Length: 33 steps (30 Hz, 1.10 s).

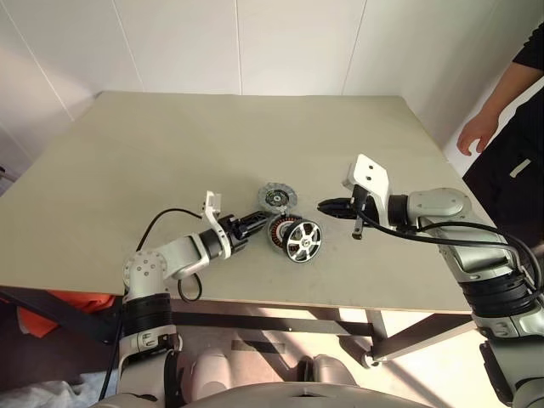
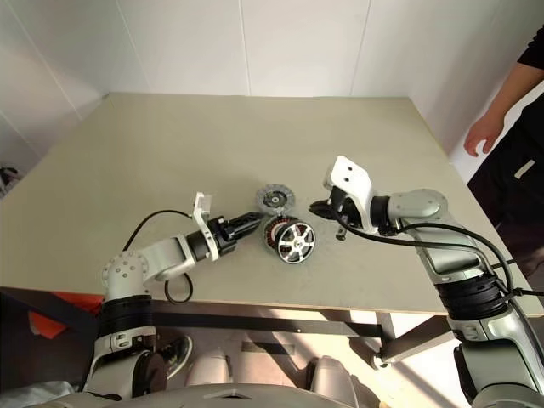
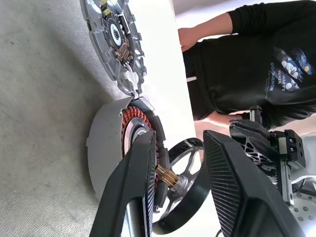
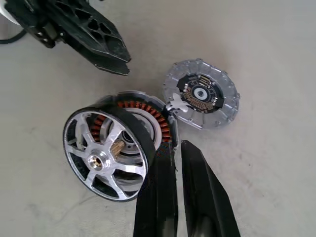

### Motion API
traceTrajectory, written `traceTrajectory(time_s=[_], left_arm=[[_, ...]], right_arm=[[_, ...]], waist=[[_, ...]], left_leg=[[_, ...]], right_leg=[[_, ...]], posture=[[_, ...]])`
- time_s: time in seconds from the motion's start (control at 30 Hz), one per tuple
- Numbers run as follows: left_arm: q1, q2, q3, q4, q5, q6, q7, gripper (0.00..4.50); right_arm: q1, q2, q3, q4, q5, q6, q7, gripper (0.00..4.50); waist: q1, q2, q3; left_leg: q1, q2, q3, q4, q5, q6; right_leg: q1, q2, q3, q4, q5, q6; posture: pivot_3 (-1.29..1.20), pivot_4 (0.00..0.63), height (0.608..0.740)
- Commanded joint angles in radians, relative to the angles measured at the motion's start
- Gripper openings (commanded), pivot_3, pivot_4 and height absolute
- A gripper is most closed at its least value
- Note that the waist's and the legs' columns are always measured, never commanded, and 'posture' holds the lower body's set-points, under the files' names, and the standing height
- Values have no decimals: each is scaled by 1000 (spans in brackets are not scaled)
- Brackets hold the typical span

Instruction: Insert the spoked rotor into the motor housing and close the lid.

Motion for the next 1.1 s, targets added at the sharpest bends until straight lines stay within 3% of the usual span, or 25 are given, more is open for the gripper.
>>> traceTrajectory(time_s=[0.03,0.1,0.27,0.57,0.77,1.0,1.1], left_arm=[[-2,8,-15,-43,-18,-17,-23,1660],[-1,11,-19,-44,-20,-19,-25,1660],[14,40,-58,-74,-16,-4,-65,1660],[4,227,-212,-141,117,-114,-299,1660],[-11,257,-311,-112,209,-170,-393,1660],[-27,258,-383,-76,294,-221,-464,1660],[-49,253,-410,-52,328,-239,-489,1660]], right_arm=[[-36,-15,-1,39,-11,-59,27,1251],[-37,-21,20,62,-26,-90,57,1865],[-74,-7,35,133,-64,-141,57,1865],[-71,14,26,138,-80,-141,17,1865],[-84,0,-5,145,-69,-124,-18,1865],[-114,16,-25,176,-136,-157,-141,4071],[-104,18,-24,157,-126,-150,-140,4071]], waist=[[0,0,0],[0,0,0],[-1,0,0],[-1,0,0],[-1,0,0],[-2,1,0],[-2,1,0]], left_leg=[[0,0,0,0,0,0],[0,0,0,0,0,0],[0,0,0,1,0,0],[1,0,0,1,0,0],[2,0,0,2,0,0],[3,0,0,2,1,-1],[4,0,0,2,1,-1]], right_leg=[[0,0,0,0,0,0],[0,0,0,0,0,0],[0,0,0,0,0,0],[0,0,-1,2,0,0],[0,-1,-1,3,0,0],[0,0,0,5,0,0],[0,0,0,6,0,0]], posture=[[0,0,740],[0,0,740],[0,0,740],[0,0,740],[0,0,740],[0,0,740],[0,0,740]])
